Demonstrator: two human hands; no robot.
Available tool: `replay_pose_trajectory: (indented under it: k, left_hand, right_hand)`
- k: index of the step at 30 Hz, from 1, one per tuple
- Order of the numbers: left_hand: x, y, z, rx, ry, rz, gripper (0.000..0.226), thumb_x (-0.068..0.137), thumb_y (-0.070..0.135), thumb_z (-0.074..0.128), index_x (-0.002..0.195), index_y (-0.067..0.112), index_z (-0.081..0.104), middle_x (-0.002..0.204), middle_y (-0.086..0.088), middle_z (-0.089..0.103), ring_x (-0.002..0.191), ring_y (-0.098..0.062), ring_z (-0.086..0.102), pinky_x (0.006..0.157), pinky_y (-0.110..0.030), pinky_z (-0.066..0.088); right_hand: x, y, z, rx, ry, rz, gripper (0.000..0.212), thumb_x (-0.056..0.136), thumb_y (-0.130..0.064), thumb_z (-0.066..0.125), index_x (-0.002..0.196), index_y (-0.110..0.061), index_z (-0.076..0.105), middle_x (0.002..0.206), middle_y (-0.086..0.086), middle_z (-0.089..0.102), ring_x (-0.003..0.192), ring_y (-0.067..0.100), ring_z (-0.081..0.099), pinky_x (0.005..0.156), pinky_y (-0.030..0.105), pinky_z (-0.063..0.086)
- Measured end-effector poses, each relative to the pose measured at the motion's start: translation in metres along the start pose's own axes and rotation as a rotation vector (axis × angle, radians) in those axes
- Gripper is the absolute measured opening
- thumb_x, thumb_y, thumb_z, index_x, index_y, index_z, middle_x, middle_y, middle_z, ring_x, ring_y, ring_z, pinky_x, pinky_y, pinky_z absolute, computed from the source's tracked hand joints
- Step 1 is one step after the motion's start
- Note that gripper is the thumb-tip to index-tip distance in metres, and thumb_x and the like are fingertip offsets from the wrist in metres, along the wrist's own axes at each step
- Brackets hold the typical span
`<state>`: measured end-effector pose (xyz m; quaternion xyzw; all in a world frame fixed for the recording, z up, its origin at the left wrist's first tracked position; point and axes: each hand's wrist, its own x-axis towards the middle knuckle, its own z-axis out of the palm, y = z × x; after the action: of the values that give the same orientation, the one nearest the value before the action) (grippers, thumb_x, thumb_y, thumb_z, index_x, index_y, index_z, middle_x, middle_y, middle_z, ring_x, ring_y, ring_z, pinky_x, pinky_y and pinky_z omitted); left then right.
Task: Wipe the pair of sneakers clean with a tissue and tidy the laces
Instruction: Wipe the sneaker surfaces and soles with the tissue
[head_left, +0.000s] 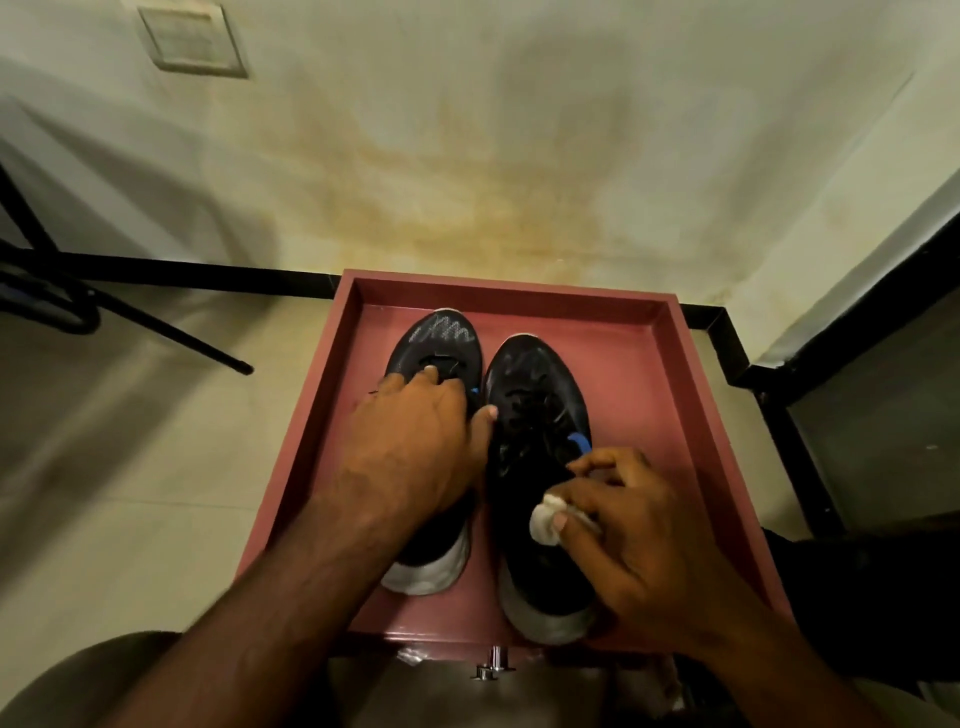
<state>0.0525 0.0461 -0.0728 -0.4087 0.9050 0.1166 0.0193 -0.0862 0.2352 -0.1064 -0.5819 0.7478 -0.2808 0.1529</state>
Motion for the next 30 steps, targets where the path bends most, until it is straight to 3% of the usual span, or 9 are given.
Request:
replay_pose_trajectory:
  k: [4, 8, 13, 15, 19, 24, 26, 28, 30]
  left_hand:
    - [-0.005, 0.014, 0.005, -0.105, -0.151, 0.096, 0.079, 0.090, 0.082, 0.031, 0.158, 0.041, 0.027, 0.171, 0.000, 0.019, 0.158, -0.031, 0.009, 0.123, -0.060, 0.017]
    - [0.000, 0.019, 0.005, 0.027, -0.284, 0.181, 0.078, 0.085, 0.087, 0.037, 0.154, 0.050, 0.031, 0.166, 0.009, 0.029, 0.156, -0.032, 0.002, 0.120, -0.066, 0.015]
    - [0.002, 0.015, 0.007, 0.085, -0.346, 0.245, 0.089, 0.081, 0.092, 0.029, 0.158, 0.049, 0.021, 0.169, 0.014, 0.021, 0.156, -0.026, -0.001, 0.120, -0.064, 0.012]
    - [0.004, 0.014, 0.008, 0.139, -0.419, 0.255, 0.103, 0.070, 0.099, 0.024, 0.160, 0.047, 0.017, 0.171, 0.014, 0.014, 0.156, -0.026, -0.007, 0.121, -0.065, 0.008]
    - [0.010, 0.016, 0.010, 0.203, -0.453, 0.247, 0.112, 0.062, 0.104, 0.024, 0.160, 0.050, 0.011, 0.171, 0.015, 0.009, 0.157, -0.027, -0.010, 0.121, -0.064, 0.005]
    - [0.006, 0.017, 0.012, 0.239, -0.439, 0.257, 0.112, 0.062, 0.103, 0.021, 0.159, 0.049, 0.009, 0.171, 0.014, 0.008, 0.157, -0.027, -0.010, 0.122, -0.063, 0.005]
    - [0.006, 0.017, 0.012, 0.252, -0.438, 0.263, 0.111, 0.063, 0.103, 0.021, 0.160, 0.049, 0.008, 0.172, 0.013, 0.007, 0.157, -0.028, -0.012, 0.122, -0.063, 0.005]
    - [0.006, 0.019, 0.010, 0.262, -0.443, 0.265, 0.111, 0.063, 0.102, 0.020, 0.160, 0.048, 0.007, 0.172, 0.012, 0.006, 0.157, -0.029, -0.013, 0.122, -0.064, 0.003]
    - [0.004, 0.020, 0.010, 0.270, -0.447, 0.259, 0.112, 0.063, 0.102, 0.020, 0.160, 0.047, 0.007, 0.172, 0.011, 0.006, 0.157, -0.029, -0.013, 0.122, -0.065, 0.002]
  right_hand:
    - [0.008, -0.020, -0.015, 0.318, 0.045, 0.047, 0.014, 0.097, -0.028, 0.068, 0.106, -0.031, 0.078, 0.094, -0.011, 0.077, 0.084, 0.009, 0.073, 0.072, 0.031, 0.061]
    - [0.059, 0.012, -0.043, 0.127, 0.371, 0.110, 0.016, 0.093, -0.018, 0.075, 0.107, -0.023, 0.082, 0.091, -0.006, 0.067, 0.080, 0.011, 0.067, 0.066, 0.023, 0.052]
    - [0.094, 0.051, -0.021, 0.098, 0.367, 0.109, 0.017, 0.086, -0.018, 0.083, 0.102, -0.024, 0.083, 0.094, -0.010, 0.077, 0.087, 0.006, 0.071, 0.077, 0.029, 0.059]
    - [0.099, 0.059, -0.004, -0.062, 0.291, 0.053, 0.015, 0.087, -0.016, 0.082, 0.099, -0.024, 0.084, 0.091, -0.008, 0.076, 0.088, 0.013, 0.067, 0.078, 0.031, 0.055]
    - [0.107, 0.047, 0.005, -0.150, 0.065, 0.219, 0.015, 0.089, -0.015, 0.077, 0.098, -0.025, 0.083, 0.098, -0.005, 0.073, 0.087, 0.011, 0.065, 0.066, 0.006, 0.036]
    - [0.082, 0.038, -0.028, -0.062, -0.356, 0.343, 0.012, 0.080, -0.029, 0.088, 0.091, -0.031, 0.085, 0.088, -0.017, 0.079, 0.079, -0.001, 0.071, 0.079, 0.024, 0.059]
    - [0.073, 0.039, -0.029, 0.036, -0.203, 0.361, 0.011, 0.082, -0.029, 0.087, 0.092, -0.032, 0.084, 0.087, -0.017, 0.079, 0.077, -0.003, 0.071, 0.078, 0.023, 0.058]
    - [0.081, 0.045, -0.023, -0.009, 0.154, 0.303, 0.011, 0.087, -0.027, 0.083, 0.097, -0.028, 0.083, 0.089, -0.014, 0.077, 0.075, 0.000, 0.068, 0.071, 0.021, 0.055]
    - [0.096, 0.048, -0.018, -0.078, 0.342, 0.196, 0.014, 0.090, -0.022, 0.080, 0.104, -0.021, 0.082, 0.092, -0.004, 0.076, 0.077, 0.009, 0.067, 0.068, 0.019, 0.052]
